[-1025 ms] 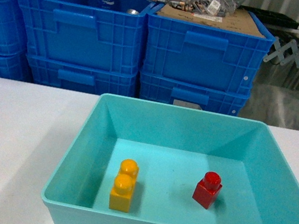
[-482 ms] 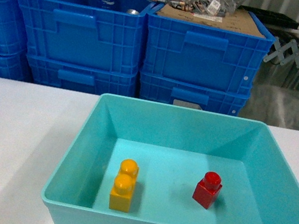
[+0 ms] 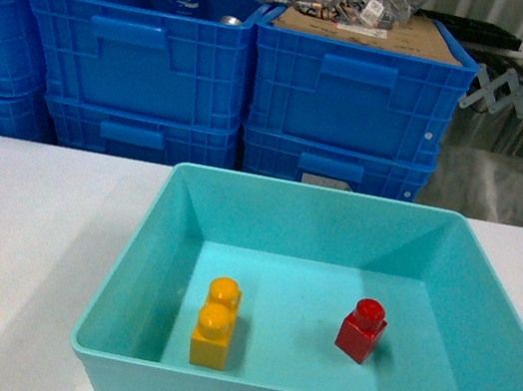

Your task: Pick red block from blue box to shelf

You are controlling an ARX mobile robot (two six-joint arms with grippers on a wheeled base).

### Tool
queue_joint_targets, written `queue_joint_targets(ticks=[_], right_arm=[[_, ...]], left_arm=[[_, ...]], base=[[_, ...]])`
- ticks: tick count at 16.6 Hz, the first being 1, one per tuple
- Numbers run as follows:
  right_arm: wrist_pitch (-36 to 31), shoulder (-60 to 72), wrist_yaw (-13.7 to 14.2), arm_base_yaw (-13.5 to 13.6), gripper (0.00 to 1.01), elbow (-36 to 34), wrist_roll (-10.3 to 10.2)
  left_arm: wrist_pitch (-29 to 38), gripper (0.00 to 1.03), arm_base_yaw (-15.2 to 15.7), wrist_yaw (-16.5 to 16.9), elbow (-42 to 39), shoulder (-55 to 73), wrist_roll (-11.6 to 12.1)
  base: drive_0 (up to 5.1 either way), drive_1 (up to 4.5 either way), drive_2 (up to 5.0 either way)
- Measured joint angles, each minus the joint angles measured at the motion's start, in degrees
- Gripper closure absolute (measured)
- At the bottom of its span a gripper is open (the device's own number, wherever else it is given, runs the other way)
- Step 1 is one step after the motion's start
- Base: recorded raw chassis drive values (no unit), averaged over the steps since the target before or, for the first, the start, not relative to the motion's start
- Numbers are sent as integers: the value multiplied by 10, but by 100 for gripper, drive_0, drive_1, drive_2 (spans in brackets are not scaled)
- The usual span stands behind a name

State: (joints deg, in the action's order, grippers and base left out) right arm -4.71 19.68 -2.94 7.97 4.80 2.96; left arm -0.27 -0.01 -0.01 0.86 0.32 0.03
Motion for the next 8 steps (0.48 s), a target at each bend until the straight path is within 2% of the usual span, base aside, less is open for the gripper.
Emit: queue_joint_targets(ticks=[1, 3, 4, 6, 8], right_arm=[[-65, 101, 7, 41, 3, 29, -4], [-142, 297, 35, 83, 3, 112, -22], [-153, 400, 38, 108, 3, 162, -36], [-150, 567, 45, 131, 3, 248, -60], [-156, 702, 45, 129, 3, 325, -82]], left_arm=[[0, 5, 0, 0, 0, 0, 0], [0, 5, 0, 0, 0, 0, 0], [0, 5, 0, 0, 0, 0, 0], [0, 5, 0, 0, 0, 0, 0], [0, 5, 0, 0, 0, 0, 0]], base=[[0, 0, 0], [0, 0, 0], [0, 0, 0], [0, 0, 0], [0, 0, 0]])
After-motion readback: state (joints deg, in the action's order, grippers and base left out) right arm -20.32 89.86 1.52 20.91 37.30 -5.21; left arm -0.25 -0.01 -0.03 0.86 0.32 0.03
